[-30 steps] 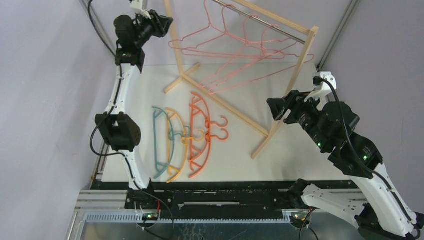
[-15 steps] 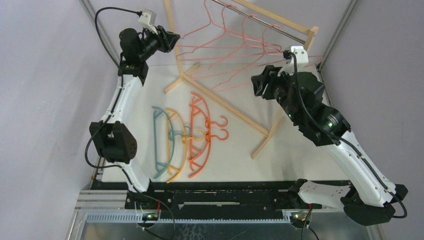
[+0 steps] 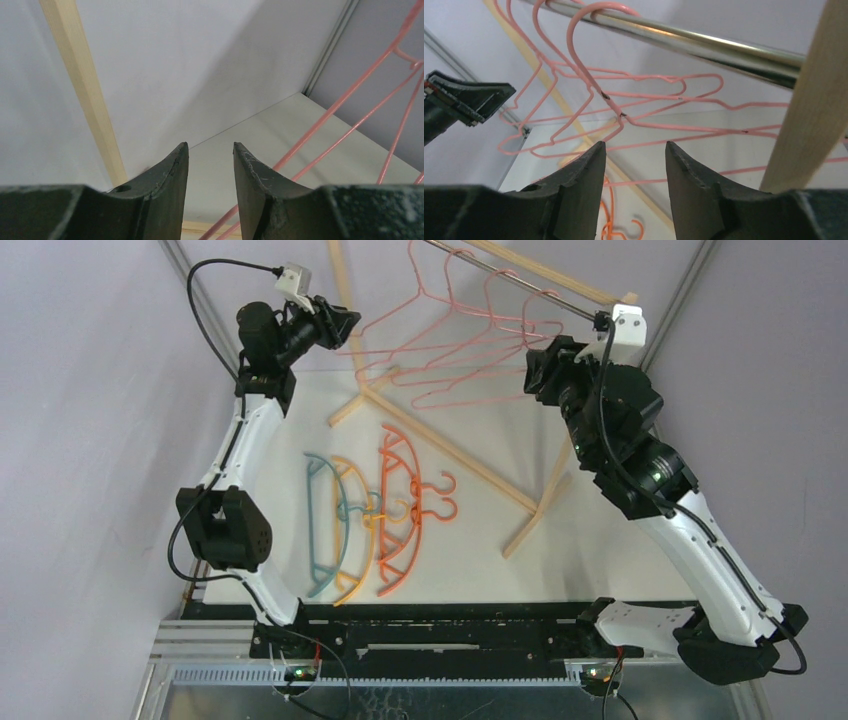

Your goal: Organize the hangers

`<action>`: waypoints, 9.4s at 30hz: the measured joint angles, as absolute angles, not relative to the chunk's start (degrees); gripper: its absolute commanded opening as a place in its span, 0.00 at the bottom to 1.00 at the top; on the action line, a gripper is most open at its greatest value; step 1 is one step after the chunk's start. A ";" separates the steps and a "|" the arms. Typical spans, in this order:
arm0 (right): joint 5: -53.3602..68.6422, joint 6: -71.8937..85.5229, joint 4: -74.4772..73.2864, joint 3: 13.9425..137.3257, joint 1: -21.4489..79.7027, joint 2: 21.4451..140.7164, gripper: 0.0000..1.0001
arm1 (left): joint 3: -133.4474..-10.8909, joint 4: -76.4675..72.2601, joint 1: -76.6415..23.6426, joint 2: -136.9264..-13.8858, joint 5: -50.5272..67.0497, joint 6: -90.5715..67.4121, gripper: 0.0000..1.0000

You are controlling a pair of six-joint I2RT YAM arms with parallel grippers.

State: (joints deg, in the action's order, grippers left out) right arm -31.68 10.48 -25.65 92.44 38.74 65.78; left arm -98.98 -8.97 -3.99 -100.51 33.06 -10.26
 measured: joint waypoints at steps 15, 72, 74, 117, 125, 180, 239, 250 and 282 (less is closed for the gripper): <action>-34.81 3.60 -16.21 92.44 35.64 75.79 0.17 | -91.20 -9.34 -1.78 -95.11 33.76 -10.09 0.43; -6.11 3.97 -15.88 135.44 34.65 118.89 0.31 | -74.08 -6.28 5.34 -78.04 36.32 -7.97 0.43; -6.33 3.92 -16.88 133.69 34.68 117.36 0.36 | -73.21 -6.15 5.39 -77.43 36.34 -7.94 0.43; -1.89 12.14 -33.41 80.27 47.72 72.75 0.56 | -44.05 17.85 -23.83 -58.39 -7.38 -23.09 0.44; -1.76 12.29 -36.16 79.15 47.72 69.38 0.58 | -34.92 20.78 -28.25 -56.29 -20.23 -33.23 0.42; -8.69 13.56 -43.05 73.43 38.54 55.90 0.58 | -49.84 29.36 -34.04 -52.38 11.88 -26.61 0.00; -23.46 4.58 -43.09 81.78 31.79 48.95 0.62 | -115.31 -4.60 -36.80 -106.10 53.69 -51.29 0.00; -22.76 4.58 -43.11 81.78 31.46 49.65 0.62 | -112.57 0.12 -33.43 -105.45 46.65 -50.41 0.00; -20.78 5.06 -43.11 80.93 30.44 50.98 0.66 | -107.09 -0.38 -20.71 -100.82 42.83 -49.04 0.68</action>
